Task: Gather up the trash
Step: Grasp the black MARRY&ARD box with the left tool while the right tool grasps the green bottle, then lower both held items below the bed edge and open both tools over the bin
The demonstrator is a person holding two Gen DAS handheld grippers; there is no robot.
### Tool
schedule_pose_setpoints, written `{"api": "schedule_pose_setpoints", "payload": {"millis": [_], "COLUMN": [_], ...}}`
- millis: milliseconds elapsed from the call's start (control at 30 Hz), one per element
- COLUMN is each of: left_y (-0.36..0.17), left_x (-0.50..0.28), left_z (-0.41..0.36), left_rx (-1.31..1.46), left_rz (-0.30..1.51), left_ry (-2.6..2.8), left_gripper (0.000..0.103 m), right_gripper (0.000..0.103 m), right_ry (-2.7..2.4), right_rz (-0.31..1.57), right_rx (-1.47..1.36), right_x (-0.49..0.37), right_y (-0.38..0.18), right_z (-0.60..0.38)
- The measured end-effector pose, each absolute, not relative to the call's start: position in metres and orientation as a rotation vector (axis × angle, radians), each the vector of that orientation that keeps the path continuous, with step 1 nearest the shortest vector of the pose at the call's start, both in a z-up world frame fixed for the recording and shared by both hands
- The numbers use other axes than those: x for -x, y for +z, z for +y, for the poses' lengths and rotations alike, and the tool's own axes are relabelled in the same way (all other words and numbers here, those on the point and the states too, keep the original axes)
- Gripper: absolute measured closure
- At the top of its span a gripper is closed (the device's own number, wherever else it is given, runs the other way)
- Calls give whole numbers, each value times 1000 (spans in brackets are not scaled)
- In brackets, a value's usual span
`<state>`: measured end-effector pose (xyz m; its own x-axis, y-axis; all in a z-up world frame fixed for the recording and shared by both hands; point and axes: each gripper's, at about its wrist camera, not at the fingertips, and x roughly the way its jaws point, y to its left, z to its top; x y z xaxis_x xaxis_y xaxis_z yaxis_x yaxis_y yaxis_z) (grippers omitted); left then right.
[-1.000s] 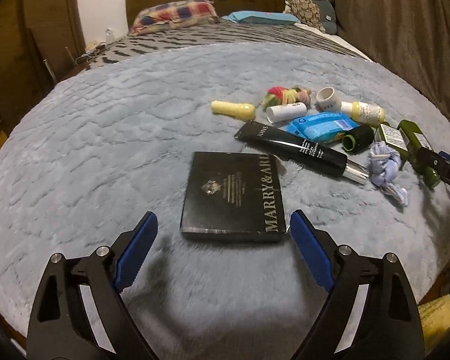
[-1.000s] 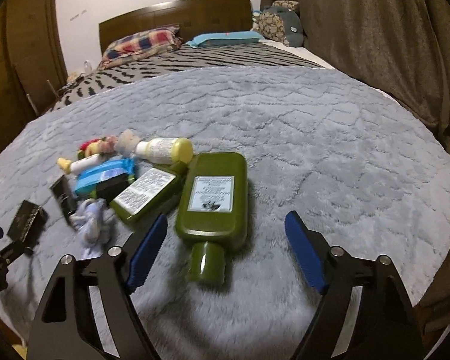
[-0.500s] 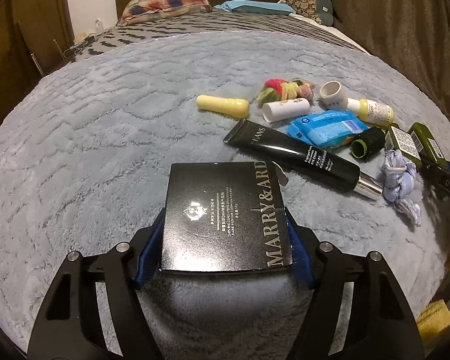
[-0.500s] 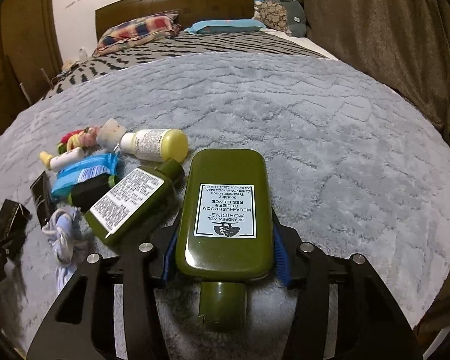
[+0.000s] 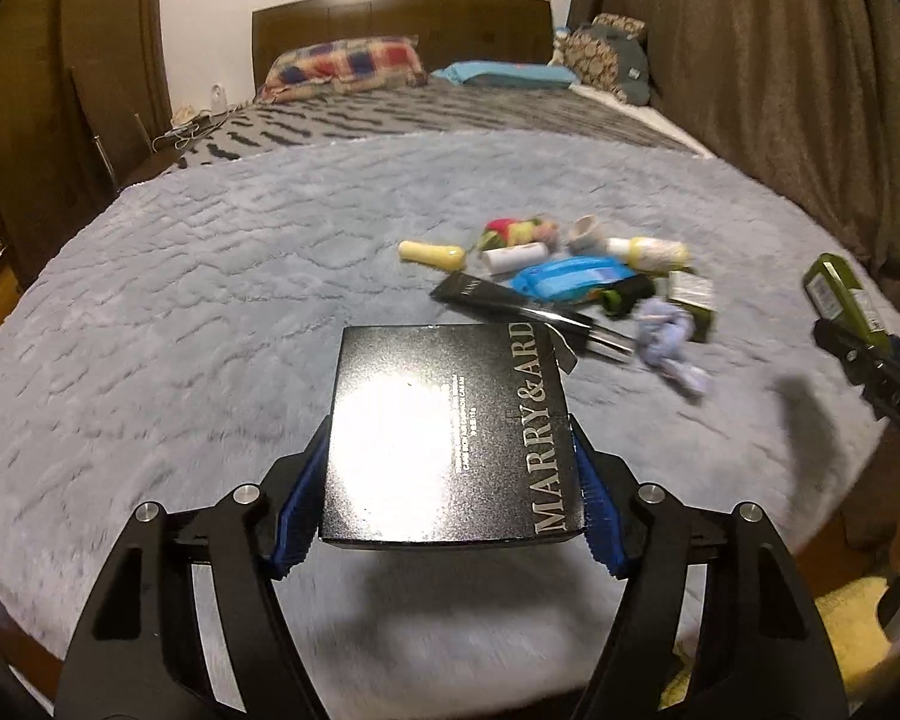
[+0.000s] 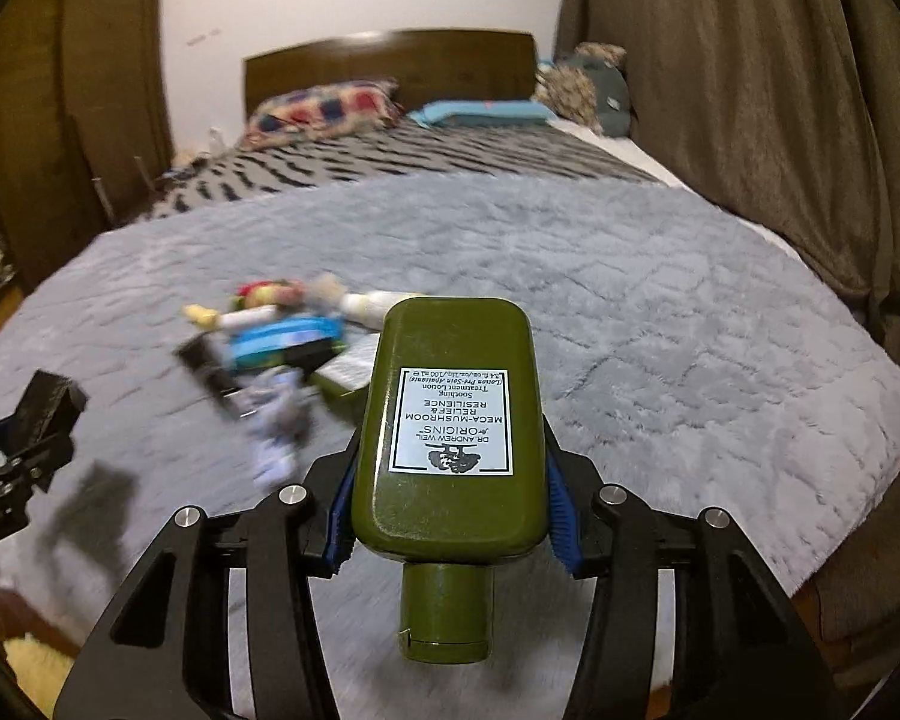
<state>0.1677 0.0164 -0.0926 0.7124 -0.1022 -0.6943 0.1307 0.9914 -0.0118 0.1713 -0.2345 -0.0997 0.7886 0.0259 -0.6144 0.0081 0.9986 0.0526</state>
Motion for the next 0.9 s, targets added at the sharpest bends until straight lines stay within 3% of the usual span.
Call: {"api": "schedule_pose_setpoints", "payload": {"millis": [500, 900], "left_y": [-83, -157], "left_x": [-41, -16], "left_z": [-6, -15], "left_rx": [-13, -49], "left_rz": [719, 900], "left_ry": [-261, -289], "left_gripper": [35, 35], "right_gripper": [52, 52], "right_ry": [162, 182], "right_rz": [626, 815], "right_rx": [-37, -48], "right_x": [-44, -22], "right_y": [-86, -154], "right_z": [-206, -205]}}
